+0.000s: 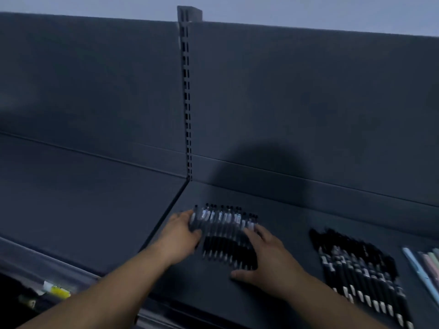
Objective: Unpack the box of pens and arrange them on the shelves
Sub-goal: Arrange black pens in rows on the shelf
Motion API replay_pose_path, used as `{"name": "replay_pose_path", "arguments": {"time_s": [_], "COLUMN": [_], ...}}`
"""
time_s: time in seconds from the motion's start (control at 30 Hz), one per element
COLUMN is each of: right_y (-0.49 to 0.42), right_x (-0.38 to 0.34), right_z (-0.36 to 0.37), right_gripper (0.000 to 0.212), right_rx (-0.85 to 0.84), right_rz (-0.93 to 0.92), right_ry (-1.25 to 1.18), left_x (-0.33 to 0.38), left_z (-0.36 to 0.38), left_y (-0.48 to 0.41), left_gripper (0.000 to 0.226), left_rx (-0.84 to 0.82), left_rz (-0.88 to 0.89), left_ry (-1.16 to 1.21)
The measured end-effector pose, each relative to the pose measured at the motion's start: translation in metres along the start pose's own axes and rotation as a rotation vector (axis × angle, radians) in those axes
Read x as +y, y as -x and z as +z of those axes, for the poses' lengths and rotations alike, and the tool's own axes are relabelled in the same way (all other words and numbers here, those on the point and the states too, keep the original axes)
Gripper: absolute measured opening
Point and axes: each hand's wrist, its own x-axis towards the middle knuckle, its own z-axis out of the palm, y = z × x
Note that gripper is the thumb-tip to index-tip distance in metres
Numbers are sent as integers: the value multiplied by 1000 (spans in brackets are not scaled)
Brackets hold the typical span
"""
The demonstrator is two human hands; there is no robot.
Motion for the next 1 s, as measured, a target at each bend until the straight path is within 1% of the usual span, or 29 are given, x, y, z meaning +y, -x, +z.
{"name": "replay_pose_path", "arguments": {"time_s": [0.1,0.27,0.37,0.47,0.63,0.8,0.87,1.0], "right_y": [-5,-10,-9,-6,2,11,19,36], "right_x": [-8,-13,-13,-9,0,6,1,-28], "right_z": [3,7,6,3,-6,-1,5,21], "right_gripper": [105,110,114,112,101,74,66,59], "right_rx": [33,90,82,61,50,93,124,92], "right_rz": [32,60,59,38,-77,-280,-335,-491], "right_ry": [14,-67,-58,-20,-22,-36,-53,-131], "left_x": [-6,-9,-10,-11,-4,1,-5,-33], "left_z": [5,11,13,13,16,31,37,33], "left_y": [-6,-15,-12,0,30,73,98,150], "left_gripper": [65,69,72,73,69,63,62,63], "left_rx": [-51,-99,-79,-44,59,237,301,444], "left_rz": [87,172,198,169,83,3,-32,-103], "left_ry": [-84,-73,-73,-63,-71,-128,-176,-283]}}
